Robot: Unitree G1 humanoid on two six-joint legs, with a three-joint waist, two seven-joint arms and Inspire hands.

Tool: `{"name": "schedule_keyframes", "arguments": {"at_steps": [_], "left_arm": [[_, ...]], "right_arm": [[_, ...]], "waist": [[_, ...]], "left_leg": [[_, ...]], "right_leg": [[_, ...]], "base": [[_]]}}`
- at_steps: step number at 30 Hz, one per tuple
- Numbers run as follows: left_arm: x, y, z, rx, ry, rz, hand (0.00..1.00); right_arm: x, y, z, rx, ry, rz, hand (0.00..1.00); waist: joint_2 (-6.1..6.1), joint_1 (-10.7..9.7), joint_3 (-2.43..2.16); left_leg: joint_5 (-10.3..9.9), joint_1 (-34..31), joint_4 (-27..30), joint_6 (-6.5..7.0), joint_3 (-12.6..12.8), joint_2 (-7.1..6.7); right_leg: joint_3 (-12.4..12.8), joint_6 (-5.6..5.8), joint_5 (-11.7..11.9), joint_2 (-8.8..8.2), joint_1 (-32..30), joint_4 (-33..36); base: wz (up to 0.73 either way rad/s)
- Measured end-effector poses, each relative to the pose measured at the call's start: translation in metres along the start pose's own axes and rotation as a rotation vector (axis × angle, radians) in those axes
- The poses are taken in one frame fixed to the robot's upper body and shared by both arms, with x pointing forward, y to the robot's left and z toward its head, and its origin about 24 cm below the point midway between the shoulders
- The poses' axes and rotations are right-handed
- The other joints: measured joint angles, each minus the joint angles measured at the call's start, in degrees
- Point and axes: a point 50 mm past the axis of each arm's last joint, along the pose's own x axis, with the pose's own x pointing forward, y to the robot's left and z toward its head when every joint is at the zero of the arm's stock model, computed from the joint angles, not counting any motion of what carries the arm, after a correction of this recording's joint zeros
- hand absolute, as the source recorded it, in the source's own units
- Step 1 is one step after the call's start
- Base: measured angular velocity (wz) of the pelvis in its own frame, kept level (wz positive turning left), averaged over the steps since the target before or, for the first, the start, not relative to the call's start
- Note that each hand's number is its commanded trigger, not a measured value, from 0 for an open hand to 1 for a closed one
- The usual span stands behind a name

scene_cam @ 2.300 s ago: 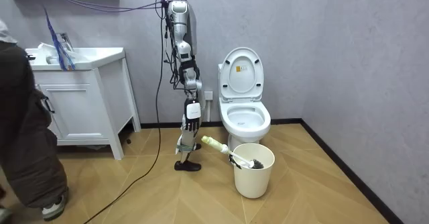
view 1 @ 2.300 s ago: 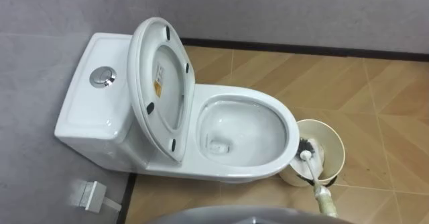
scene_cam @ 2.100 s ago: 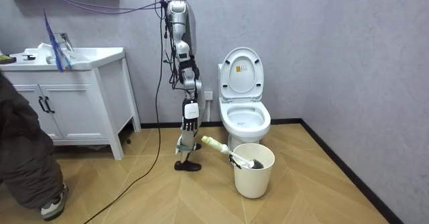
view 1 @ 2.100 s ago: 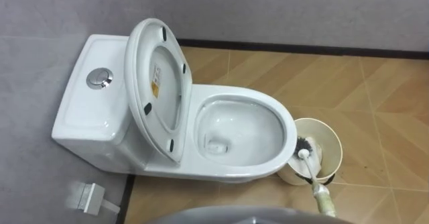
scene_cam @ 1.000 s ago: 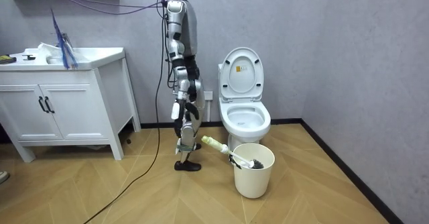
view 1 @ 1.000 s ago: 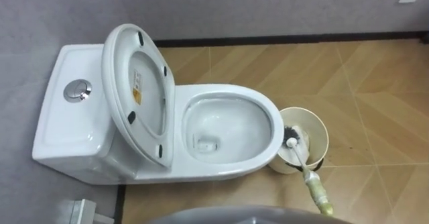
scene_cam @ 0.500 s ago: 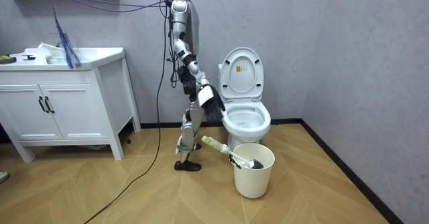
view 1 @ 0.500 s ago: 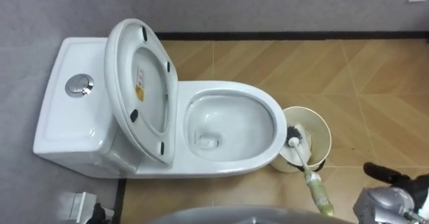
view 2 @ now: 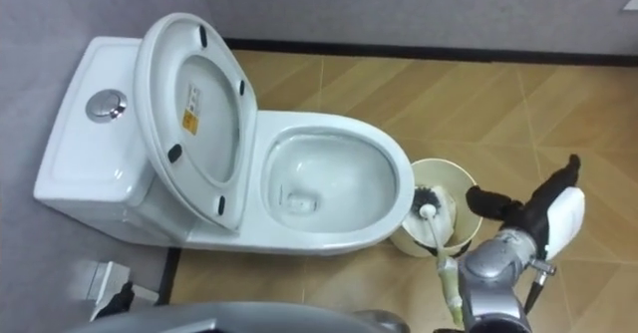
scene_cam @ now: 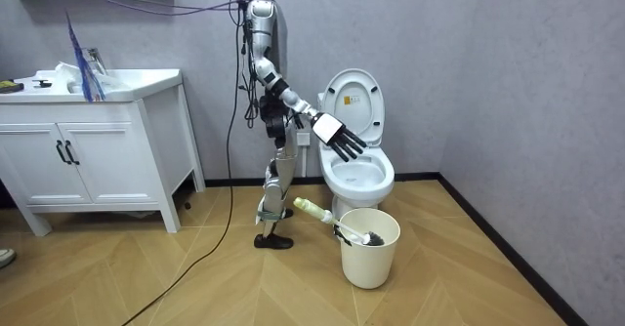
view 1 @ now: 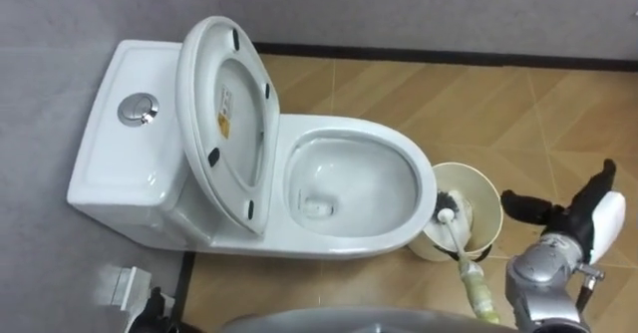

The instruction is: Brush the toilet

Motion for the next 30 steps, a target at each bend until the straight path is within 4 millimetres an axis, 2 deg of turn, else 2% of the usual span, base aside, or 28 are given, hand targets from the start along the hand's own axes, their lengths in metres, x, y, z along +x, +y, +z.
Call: {"name": "schedule_keyframes", "arguments": {"at_steps": [6, 9, 11, 15, 16, 18, 20, 22, 25, 27, 30], "left_arm": [[0.001, 0.005, 0.003, -0.004, -0.012, 0.020, 0.00], [0.003, 0.012, 0.004, -0.005, -0.014, 0.046, 0.00], [0.003, 0.015, 0.006, -0.007, -0.021, 0.059, 0.00], [0.005, 0.016, 0.013, -0.004, -0.043, 0.070, 0.00], [0.005, 0.015, 0.014, -0.002, -0.047, 0.068, 0.00], [0.006, 0.015, 0.022, -0.010, -0.067, 0.064, 0.00], [0.009, 0.017, 0.038, -0.054, -0.114, 0.069, 0.00], [0.011, 0.017, 0.051, -0.090, -0.146, 0.068, 0.00], [0.012, 0.014, 0.075, -0.133, -0.200, 0.065, 0.00], [0.013, 0.013, 0.098, -0.144, -0.260, 0.052, 0.00], [0.012, 0.013, 0.121, -0.159, -0.322, 0.046, 0.00]], "right_arm": [[-0.002, -0.001, -0.018, -0.057, 0.064, 0.035, 0.00], [0.000, -0.002, -0.028, -0.079, 0.121, 0.055, 0.00], [0.003, 0.002, -0.026, -0.068, 0.136, 0.074, 0.00], [0.006, 0.007, -0.027, -0.067, 0.174, 0.101, 0.00], [0.006, 0.008, -0.026, -0.068, 0.178, 0.110, 0.00], [0.007, 0.010, -0.024, -0.085, 0.167, 0.122, 0.00], [0.010, 0.013, -0.024, -0.099, 0.190, 0.122, 0.00], [0.011, 0.013, -0.024, -0.112, 0.199, 0.122, 0.00], [0.017, 0.019, -0.012, -0.103, 0.180, 0.127, 0.00], [0.020, 0.024, -0.005, -0.101, 0.179, 0.139, 0.00], [0.024, 0.029, 0.007, -0.093, 0.154, 0.150, 0.00]], "waist": [[0.02, 1.0, 0.01], [-0.36, 1.2, -0.02], [-0.40, 1.3, -0.21], [-0.61, 1.3, -0.03], [-0.54, 1.4, -0.05], [-0.08, 1.3, 0.18], [0.48, 1.4, 0.48], [0.96, 1.4, 0.51], [1.60, 1.5, 0.91], [1.53, 1.5, 1.12], [1.41, 1.7, 1.36]], "left_leg": [[0.0, -0.5, 0.0, 0.02, -0.3, -0.04], [0.0, -1.3, 0.1, 0.02, -1.1, -0.12], [0.0, -3.2, 1.2, 0.02, -1.1, -0.11], [0.0, -6.1, 2.6, 0.06, -1.6, -0.09], [0.0, -7.3, 3.5, 0.07, -1.7, -0.08], [0.0, -9.6, 4.9, 0.09, -2.0, 0.10], [0.1, -12.5, 6.0, 0.17, -2.7, 0.29], [0.1, -14.5, 7.3, 0.21, -2.8, 0.38], [0.1, -18.3, 9.6, 0.24, -2.7, 0.62], [0.3, -21.0, 11.0, 0.55, -2.8, 0.63], [0.6, -24.7, 12.1, 1.05, -2.9, 0.56]], "right_leg": [[-0.2, 0.00, 0.0, -0.07, -0.9, 0.2], [-1.6, 0.01, 0.0, -0.22, -1.3, 0.3], [-1.7, -0.03, 0.0, -0.25, -2.8, 0.5], [-2.3, -0.14, 0.1, -0.35, -5.1, 1.5], [-2.4, -0.15, 0.2, -0.36, -5.9, 1.5], [-2.5, -0.26, 0.7, -0.24, -7.4, 1.5], [-2.9, -0.39, 0.9, -0.11, -9.9, 2.5], [-3.2, -0.43, 0.9, -0.19, -11.9, 3.9], [-3.1, -0.48, 0.8, -0.31, -15.9, 6.6], [-3.1, -0.55, 0.8, -0.48, -18.4, 8.1], [-3.1, -0.69, 0.7, -0.84, -22.5, 10.4]], "base": [[0.00], [0.15], [0.07], [0.10], [0.09], [0.08], [0.11], [0.04], [-0.03], [0.02], [0.01]]}}
